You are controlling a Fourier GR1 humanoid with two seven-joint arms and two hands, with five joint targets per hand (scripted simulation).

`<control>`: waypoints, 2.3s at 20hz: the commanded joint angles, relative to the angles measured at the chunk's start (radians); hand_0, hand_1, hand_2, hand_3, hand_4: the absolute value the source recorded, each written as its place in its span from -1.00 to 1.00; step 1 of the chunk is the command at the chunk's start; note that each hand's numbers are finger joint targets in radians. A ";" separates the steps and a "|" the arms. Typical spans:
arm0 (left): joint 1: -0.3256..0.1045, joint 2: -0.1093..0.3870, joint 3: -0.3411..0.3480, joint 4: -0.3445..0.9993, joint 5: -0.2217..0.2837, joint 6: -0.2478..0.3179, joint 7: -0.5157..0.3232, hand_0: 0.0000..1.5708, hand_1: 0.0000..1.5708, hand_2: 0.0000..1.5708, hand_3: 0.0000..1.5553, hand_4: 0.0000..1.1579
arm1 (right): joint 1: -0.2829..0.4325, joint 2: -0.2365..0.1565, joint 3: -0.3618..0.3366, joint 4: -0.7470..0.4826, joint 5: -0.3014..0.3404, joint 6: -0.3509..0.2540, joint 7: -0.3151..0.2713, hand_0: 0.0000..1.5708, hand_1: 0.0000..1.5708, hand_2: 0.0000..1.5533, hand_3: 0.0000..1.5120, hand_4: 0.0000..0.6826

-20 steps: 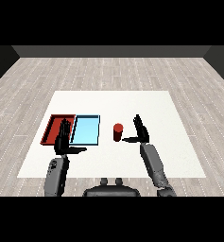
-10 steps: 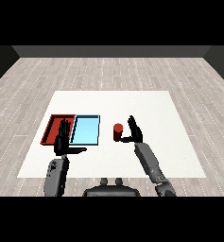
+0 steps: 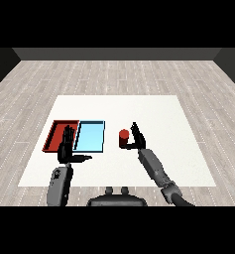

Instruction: Pick the red can and put it in the red box

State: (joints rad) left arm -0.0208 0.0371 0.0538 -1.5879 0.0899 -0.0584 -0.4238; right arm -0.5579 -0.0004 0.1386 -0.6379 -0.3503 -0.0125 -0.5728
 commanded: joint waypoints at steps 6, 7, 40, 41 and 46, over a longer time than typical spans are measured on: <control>0.014 0.005 0.002 -0.059 0.007 0.006 0.040 -1.00 -1.00 -1.00 -1.00 -1.00 | -0.075 0.000 0.100 0.140 -0.127 0.017 -0.079 -1.00 -1.00 -1.00 -1.00 -1.00; -0.011 -0.017 -0.002 0.057 -0.029 0.020 -0.056 -1.00 -1.00 -1.00 -1.00 -1.00 | -0.075 0.000 0.037 0.175 -0.113 0.073 -0.103 -1.00 -1.00 -1.00 -1.00 -1.00; 0.008 0.009 0.005 -0.007 -0.010 0.000 -0.018 -1.00 -1.00 -1.00 -1.00 -1.00 | -0.290 0.000 0.398 0.304 -0.467 -0.308 -0.053 0.88 0.88 0.87 0.85 0.72; -0.001 0.027 0.037 0.008 0.026 -0.020 -0.010 -1.00 -1.00 -1.00 -1.00 -1.00 | -0.288 0.000 0.419 0.306 -0.481 -0.322 -0.052 0.86 0.86 0.86 0.85 0.72; -0.023 0.013 0.000 -0.040 -0.003 0.010 0.057 -1.00 -1.00 -1.00 -1.00 -1.00 | -0.292 0.000 0.416 0.308 -0.407 -0.316 -0.062 0.83 0.83 0.85 0.82 0.75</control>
State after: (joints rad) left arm -0.0172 0.0370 0.0491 -1.6256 0.0792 -0.0409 -0.3948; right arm -0.8093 0.0000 0.5689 -0.3746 -0.7954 -0.3437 -0.6331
